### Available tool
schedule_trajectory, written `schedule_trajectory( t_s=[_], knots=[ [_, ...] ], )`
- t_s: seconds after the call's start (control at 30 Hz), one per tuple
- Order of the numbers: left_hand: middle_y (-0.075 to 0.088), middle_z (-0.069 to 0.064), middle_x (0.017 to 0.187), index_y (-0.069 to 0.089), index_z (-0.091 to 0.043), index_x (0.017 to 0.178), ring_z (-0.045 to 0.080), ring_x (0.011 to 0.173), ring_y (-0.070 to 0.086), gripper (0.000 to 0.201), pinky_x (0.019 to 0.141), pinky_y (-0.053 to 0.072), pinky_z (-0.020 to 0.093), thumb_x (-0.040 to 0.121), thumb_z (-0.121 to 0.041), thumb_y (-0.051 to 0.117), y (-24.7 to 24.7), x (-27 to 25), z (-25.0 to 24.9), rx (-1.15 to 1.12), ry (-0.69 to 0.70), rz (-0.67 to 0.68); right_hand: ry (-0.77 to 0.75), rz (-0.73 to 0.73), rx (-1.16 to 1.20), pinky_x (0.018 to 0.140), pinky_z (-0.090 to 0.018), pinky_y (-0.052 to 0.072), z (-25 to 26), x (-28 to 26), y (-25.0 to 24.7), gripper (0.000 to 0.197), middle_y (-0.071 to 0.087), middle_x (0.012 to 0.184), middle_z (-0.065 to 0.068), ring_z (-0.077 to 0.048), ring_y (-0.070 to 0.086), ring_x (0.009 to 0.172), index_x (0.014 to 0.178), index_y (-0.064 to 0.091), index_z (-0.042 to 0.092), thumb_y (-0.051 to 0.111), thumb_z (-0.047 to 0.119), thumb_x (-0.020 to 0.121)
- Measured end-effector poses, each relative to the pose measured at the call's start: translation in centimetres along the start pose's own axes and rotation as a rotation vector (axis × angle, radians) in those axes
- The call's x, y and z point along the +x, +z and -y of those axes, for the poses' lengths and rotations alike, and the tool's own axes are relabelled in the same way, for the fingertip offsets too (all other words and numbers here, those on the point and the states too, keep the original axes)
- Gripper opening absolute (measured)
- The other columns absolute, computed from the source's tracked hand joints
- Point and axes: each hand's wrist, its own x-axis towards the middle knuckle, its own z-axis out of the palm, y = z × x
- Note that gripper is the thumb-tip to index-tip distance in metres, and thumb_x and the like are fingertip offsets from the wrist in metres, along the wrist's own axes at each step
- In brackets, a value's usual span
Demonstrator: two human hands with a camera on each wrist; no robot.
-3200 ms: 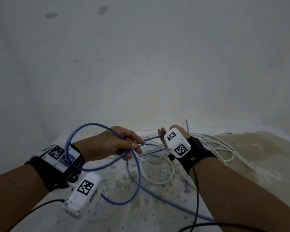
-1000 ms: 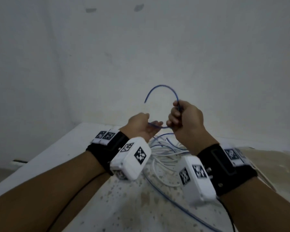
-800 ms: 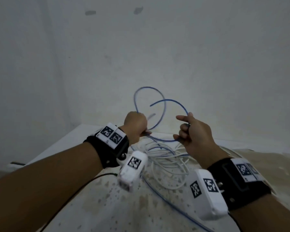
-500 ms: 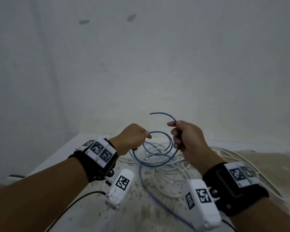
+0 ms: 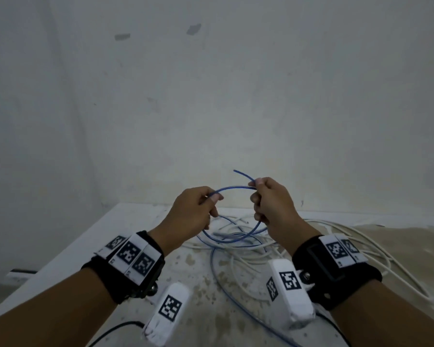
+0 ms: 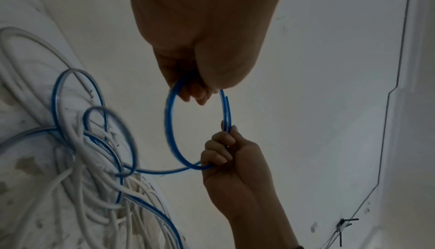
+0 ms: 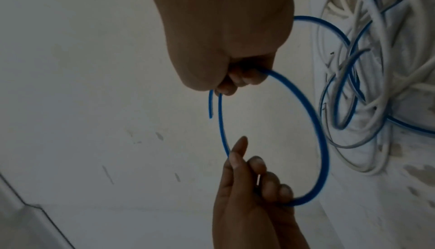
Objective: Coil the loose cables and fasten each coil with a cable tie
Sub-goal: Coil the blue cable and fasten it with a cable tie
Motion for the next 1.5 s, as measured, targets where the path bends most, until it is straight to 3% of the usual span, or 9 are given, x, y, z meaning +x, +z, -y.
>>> schedule_trajectory(
  t_s=[0.23, 0.53, 0.73, 0.87, 1.03, 1.27, 1.37, 1.43, 1.5],
  knots=[
    [0.062, -0.002, 0.076, 0.072, -0.020, 0.103, 0.012, 0.051, 0.043, 0.033, 0.046, 0.035, 0.019, 0.106, -0.026, 0.040, 0.1, 0.9, -1.4, -0.084, -0.019, -0.058, -0.150, 0.108, 0.110, 0.046, -0.024, 0.033, 0.3, -1.7, 0.4, 0.019, 0.055, 0.068, -0.002, -0.012, 0.036, 0.047, 0.104, 0.059, 0.015, 0.040, 0.013, 0.105],
    [0.059, -0.002, 0.075, 0.074, -0.016, 0.104, 0.001, 0.048, 0.042, 0.032, 0.054, 0.035, 0.019, 0.103, -0.010, 0.043, 0.6, 0.6, -3.0, -0.136, 0.057, -0.063, -0.137, 0.212, 0.091, 0.044, -0.024, 0.028, 0.9, -3.3, 1.8, 0.021, 0.063, 0.068, -0.001, -0.011, 0.035, 0.043, 0.121, 0.046, 0.023, 0.037, 0.011, 0.106],
    [0.059, -0.006, 0.067, 0.073, -0.003, 0.092, 0.002, 0.046, 0.040, 0.022, 0.047, 0.032, 0.013, 0.099, -0.015, 0.056, 0.3, -0.3, -4.3, -0.241, 0.049, 0.052, -0.167, 0.116, 0.113, 0.042, -0.021, 0.030, 1.0, -3.6, 2.0, 0.019, 0.058, 0.065, 0.002, -0.007, 0.034, 0.044, 0.114, 0.053, 0.025, 0.041, 0.014, 0.105],
    [0.051, -0.009, 0.055, 0.069, -0.001, 0.076, 0.006, 0.046, 0.038, 0.036, 0.050, 0.034, 0.016, 0.095, -0.031, 0.062, 0.6, -0.2, -4.1, -0.218, 0.010, -0.111, -0.169, 0.154, 0.086, 0.044, -0.024, 0.032, 1.2, -4.3, 2.6, 0.015, 0.060, 0.065, 0.002, -0.009, 0.036, 0.044, 0.114, 0.054, 0.022, 0.043, 0.016, 0.105],
    [0.065, -0.001, 0.069, 0.076, -0.015, 0.083, 0.010, 0.050, 0.043, 0.021, 0.049, 0.034, 0.022, 0.096, -0.025, 0.062, 0.2, -0.2, -4.4, -0.284, -0.104, -0.167, -0.129, 0.144, -0.103, 0.053, -0.028, 0.048, 1.6, -4.6, 2.0, 0.024, 0.071, 0.069, -0.006, -0.014, 0.054, 0.052, 0.102, 0.065, 0.012, 0.049, 0.029, 0.103],
    [0.073, 0.005, 0.077, 0.073, -0.008, 0.083, 0.010, 0.046, 0.047, 0.023, 0.047, 0.042, 0.023, 0.097, -0.023, 0.061, 0.5, -0.1, -3.3, -0.236, -0.168, -0.170, 0.067, 0.138, 0.039, 0.065, -0.033, 0.055, 1.7, -4.0, 1.4, 0.023, 0.072, 0.074, -0.013, -0.023, 0.063, 0.065, 0.097, 0.062, 0.002, 0.043, 0.014, 0.103],
    [0.071, 0.004, 0.078, 0.074, -0.007, 0.081, 0.005, 0.051, 0.048, 0.024, 0.052, 0.039, 0.022, 0.096, -0.022, 0.063, 0.1, 0.0, -2.4, -0.174, -0.141, -0.161, 0.005, 0.114, -0.331, 0.065, -0.032, 0.057, 1.2, -3.7, 0.6, 0.023, 0.074, 0.070, -0.009, -0.023, 0.068, 0.060, 0.101, 0.060, 0.015, 0.045, 0.032, 0.102],
    [0.071, 0.003, 0.079, 0.075, -0.002, 0.085, -0.001, 0.050, 0.050, 0.026, 0.054, 0.037, 0.021, 0.096, -0.022, 0.063, -0.2, 0.2, -2.1, -0.136, -0.119, -0.143, -0.253, -0.061, -0.871, 0.072, -0.032, 0.055, 1.1, -2.7, -0.4, 0.028, 0.072, 0.072, 0.000, -0.021, 0.068, 0.068, 0.099, 0.058, 0.026, 0.047, 0.051, 0.096],
    [0.071, 0.002, 0.077, 0.075, -0.002, 0.086, -0.005, 0.044, 0.050, 0.026, 0.053, 0.037, 0.018, 0.096, -0.022, 0.062, -0.5, 0.2, -2.1, -0.123, -0.093, -0.101, -0.488, -0.151, -1.034, 0.073, -0.031, 0.048, 1.8, -2.3, -0.6, 0.032, 0.069, 0.080, 0.005, -0.019, 0.061, 0.080, 0.099, 0.062, 0.029, 0.049, 0.058, 0.093]
  ],
)
